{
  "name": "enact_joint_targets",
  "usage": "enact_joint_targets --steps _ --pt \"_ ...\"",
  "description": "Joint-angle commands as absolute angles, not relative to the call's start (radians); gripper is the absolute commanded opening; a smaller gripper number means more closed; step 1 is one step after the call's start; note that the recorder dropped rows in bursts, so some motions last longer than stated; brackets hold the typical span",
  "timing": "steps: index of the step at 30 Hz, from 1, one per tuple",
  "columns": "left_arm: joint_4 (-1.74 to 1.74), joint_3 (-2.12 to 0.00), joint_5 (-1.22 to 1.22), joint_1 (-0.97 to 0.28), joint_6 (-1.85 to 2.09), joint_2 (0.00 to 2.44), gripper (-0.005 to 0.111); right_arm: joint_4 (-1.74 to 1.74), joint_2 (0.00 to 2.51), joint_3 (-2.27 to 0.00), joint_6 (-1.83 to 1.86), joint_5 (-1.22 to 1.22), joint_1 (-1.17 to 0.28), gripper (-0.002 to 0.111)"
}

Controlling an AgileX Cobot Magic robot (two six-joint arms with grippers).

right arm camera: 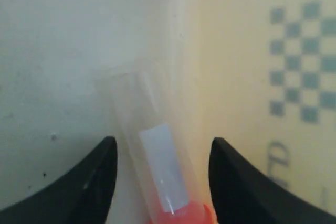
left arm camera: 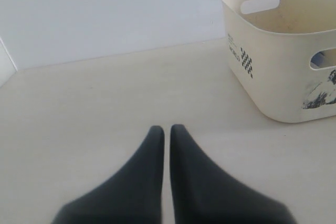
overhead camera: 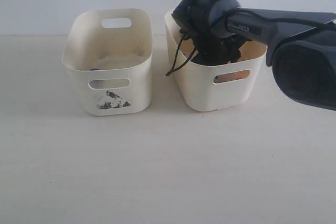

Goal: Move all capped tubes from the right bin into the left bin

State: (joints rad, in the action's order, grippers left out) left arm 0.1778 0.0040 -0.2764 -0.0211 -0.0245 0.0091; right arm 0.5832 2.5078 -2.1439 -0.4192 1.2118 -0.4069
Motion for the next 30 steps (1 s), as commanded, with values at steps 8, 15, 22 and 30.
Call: enact_joint_targets --steps 8,15,22,30 --pt "0.177 0.0 -0.261 -0.02 -0.036 0.007 0.004 0.585 2.564 -2.142 -0.408 1.221 -0.399 0.051" --pt "0.177 0.0 -0.261 -0.02 -0.036 0.007 0.004 0.585 2.564 -2.142 -0.408 1.221 -0.399 -0.001" --pt "0.177 0.0 -0.261 -0.02 -0.036 0.007 0.004 0.591 2.543 -2.146 -0.427 1.221 -0.399 0.0" --pt "0.177 0.0 -0.261 -0.02 -0.036 0.007 0.004 0.648 2.412 -2.146 -0.464 1.184 -0.399 0.0"
